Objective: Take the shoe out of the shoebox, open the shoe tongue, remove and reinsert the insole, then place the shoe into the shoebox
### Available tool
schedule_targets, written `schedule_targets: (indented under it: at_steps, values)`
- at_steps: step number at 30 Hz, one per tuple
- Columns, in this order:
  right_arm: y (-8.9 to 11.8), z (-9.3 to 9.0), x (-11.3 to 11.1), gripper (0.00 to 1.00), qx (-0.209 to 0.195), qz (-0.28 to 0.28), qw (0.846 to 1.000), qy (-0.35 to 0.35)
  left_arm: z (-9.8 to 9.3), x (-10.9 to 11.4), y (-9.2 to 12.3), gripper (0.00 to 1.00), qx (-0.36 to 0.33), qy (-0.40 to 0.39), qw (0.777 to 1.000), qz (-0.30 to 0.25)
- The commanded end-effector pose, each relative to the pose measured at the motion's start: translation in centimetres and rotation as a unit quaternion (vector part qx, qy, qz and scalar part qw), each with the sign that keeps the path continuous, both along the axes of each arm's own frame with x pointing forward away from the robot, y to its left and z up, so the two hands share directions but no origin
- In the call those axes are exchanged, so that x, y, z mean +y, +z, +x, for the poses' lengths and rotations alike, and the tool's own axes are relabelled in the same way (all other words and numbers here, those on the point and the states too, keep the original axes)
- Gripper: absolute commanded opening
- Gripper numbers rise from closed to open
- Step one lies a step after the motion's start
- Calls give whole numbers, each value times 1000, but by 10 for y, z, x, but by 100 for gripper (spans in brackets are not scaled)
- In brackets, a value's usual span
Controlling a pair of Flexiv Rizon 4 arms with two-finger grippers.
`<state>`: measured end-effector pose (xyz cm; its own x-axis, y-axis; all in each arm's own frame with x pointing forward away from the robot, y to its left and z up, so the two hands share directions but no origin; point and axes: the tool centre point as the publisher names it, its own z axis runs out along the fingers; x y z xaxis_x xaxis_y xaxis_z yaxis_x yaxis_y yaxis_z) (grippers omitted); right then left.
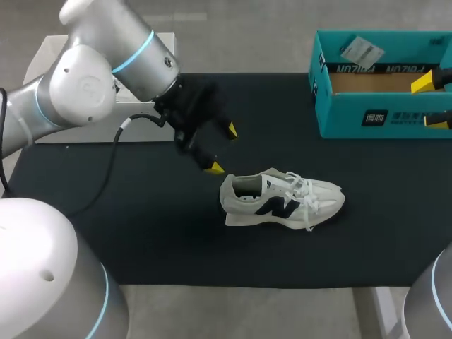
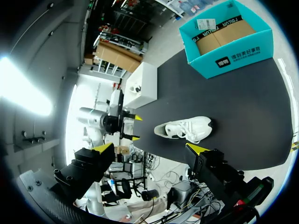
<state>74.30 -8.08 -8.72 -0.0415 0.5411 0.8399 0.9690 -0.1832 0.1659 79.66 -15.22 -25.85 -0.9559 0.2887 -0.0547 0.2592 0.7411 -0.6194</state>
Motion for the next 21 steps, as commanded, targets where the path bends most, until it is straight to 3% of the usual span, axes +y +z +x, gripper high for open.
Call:
schedule_targets:
  at_steps: [1,11,21]
  values:
    - [0,1,0,100,1,-1,1000,0,-5,22,-16,100,23,18,995,-92]
    - [0,1,0,100,1,-1,1000,0,-18,44,-54,100,48,56,993,-92]
    - [0,1,0,100,1,-1,1000,0,-20,41,-91,100,75,102,986,-106]
